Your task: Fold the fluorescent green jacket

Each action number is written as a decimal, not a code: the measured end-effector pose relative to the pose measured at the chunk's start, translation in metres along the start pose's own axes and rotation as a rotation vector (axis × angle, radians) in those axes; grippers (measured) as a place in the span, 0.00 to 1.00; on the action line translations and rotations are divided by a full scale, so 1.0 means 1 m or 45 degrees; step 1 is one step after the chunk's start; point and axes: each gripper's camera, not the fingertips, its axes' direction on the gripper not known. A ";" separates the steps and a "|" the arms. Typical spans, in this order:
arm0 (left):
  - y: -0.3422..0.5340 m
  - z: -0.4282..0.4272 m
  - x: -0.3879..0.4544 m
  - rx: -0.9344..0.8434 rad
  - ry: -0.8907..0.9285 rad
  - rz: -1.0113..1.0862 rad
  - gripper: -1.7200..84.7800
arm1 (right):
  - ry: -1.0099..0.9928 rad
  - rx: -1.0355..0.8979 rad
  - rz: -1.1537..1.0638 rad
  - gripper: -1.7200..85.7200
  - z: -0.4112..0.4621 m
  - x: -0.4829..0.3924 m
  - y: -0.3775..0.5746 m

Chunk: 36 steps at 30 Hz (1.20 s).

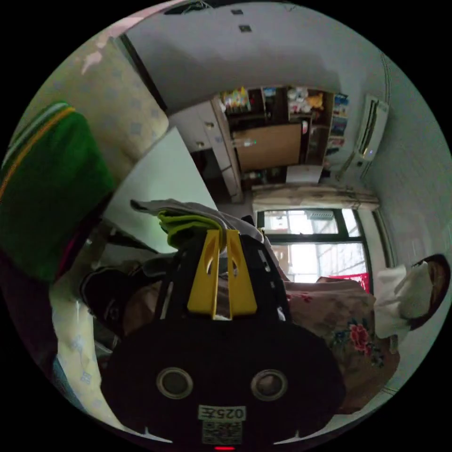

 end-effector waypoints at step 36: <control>0.169 -0.136 -0.209 0.456 -1.299 -1.099 0.01 | 1.840 -1.151 -0.560 0.07 0.607 0.231 -0.103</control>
